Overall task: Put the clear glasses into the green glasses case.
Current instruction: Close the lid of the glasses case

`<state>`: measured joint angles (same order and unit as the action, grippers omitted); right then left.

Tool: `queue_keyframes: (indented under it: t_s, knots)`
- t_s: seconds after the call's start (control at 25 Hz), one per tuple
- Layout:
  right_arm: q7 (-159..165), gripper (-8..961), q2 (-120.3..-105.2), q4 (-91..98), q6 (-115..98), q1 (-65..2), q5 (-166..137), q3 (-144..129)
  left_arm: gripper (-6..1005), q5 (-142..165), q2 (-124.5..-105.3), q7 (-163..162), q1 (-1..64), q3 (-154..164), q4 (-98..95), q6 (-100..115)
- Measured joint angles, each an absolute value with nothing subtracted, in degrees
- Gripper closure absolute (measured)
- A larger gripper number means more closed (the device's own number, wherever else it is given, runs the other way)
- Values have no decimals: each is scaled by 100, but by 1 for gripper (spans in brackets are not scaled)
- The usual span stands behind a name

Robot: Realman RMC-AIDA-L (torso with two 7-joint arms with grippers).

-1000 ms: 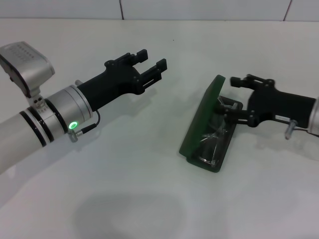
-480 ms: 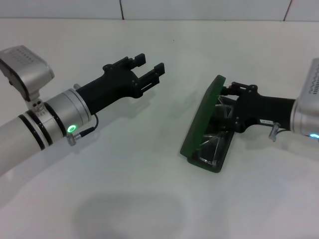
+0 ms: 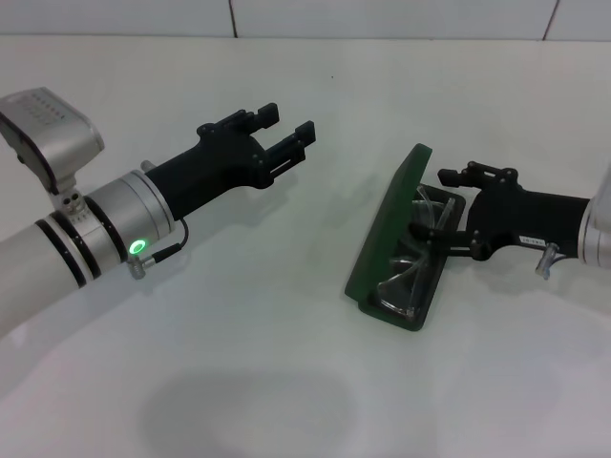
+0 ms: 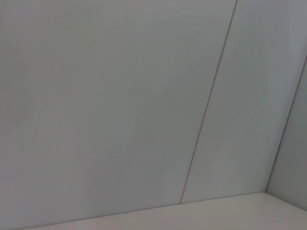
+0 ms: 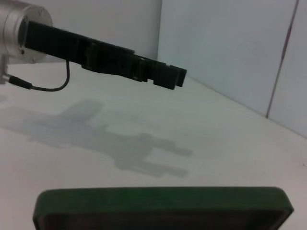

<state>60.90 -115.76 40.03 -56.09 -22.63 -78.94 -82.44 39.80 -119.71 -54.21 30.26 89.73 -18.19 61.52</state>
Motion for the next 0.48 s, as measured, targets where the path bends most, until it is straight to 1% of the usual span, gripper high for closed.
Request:
queue_keyframes:
  t_s: [0.12, 0.48]
  knots:
    - [6116, 116, -11587, 3997, -5549, -2307, -7901, -8339, 371, 3981, -11971, -5413, 3036, 8974, -1819, 6152]
    - [6357, 116, -11552, 4130, -5338, -2254, -8087, -8545, 371, 3979, -11971, -5354, 3002, 8973, -1819, 6152]
